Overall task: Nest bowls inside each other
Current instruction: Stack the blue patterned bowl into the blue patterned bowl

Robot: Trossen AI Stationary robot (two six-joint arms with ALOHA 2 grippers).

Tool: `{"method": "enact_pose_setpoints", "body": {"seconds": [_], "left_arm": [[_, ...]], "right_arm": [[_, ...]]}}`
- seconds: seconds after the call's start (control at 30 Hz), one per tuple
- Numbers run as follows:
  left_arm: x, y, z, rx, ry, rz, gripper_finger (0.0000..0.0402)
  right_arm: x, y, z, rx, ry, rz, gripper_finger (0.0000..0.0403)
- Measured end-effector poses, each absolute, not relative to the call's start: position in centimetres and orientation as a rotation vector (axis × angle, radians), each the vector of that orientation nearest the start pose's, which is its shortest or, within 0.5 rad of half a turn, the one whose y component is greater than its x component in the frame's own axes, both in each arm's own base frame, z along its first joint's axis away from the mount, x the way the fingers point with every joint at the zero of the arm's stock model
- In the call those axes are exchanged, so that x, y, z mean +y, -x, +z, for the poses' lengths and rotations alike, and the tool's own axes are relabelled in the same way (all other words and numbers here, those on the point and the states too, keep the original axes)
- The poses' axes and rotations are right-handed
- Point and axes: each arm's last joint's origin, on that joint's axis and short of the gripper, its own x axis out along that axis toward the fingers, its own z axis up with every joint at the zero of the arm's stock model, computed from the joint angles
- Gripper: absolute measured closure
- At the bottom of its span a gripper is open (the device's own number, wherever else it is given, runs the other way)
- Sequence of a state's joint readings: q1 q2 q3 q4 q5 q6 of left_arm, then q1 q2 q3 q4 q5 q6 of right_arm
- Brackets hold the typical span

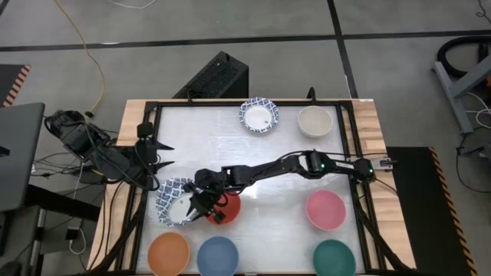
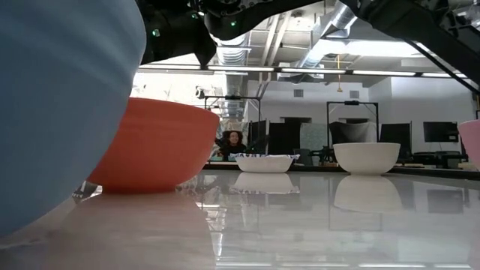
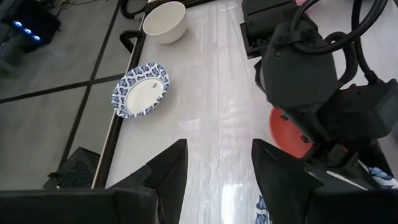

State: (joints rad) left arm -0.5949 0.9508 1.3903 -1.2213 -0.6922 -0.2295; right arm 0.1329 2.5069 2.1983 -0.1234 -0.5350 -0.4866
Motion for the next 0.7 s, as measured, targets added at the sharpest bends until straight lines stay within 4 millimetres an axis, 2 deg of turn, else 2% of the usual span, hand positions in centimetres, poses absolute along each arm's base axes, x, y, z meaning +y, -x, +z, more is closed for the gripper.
{"method": "enact_pose_setpoints", "body": {"seconds": [0.23, 0.4, 0.47, 0.57, 0.7], "left_arm": [[-5.6, -11.5, 41.3, 0.605, -0.22, 0.168, 0.0233], [-5.6, -11.5, 41.3, 0.606, -0.217, 0.166, 0.0233], [-5.6, -11.5, 41.3, 0.605, -0.217, 0.167, 0.0233], [-5.6, -11.5, 41.3, 0.604, -0.209, 0.172, 0.0233], [-5.6, -11.5, 41.3, 0.602, -0.195, 0.176, 0.0233]], "right_arm": [[8.9, -56.1, 20.7, 0.268, 0.368, 0.735, 0.0197], [9.7, -55.1, 24.0, 0.206, 0.406, 0.741, 0.0187], [10.2, -54.8, 25.0, 0.183, 0.42, 0.749, 0.0189], [10.9, -54.6, 25.0, 0.181, 0.435, 0.762, 0.0206], [10.9, -55.0, 23.9, 0.202, 0.47, 0.713, 0.0271]]}}
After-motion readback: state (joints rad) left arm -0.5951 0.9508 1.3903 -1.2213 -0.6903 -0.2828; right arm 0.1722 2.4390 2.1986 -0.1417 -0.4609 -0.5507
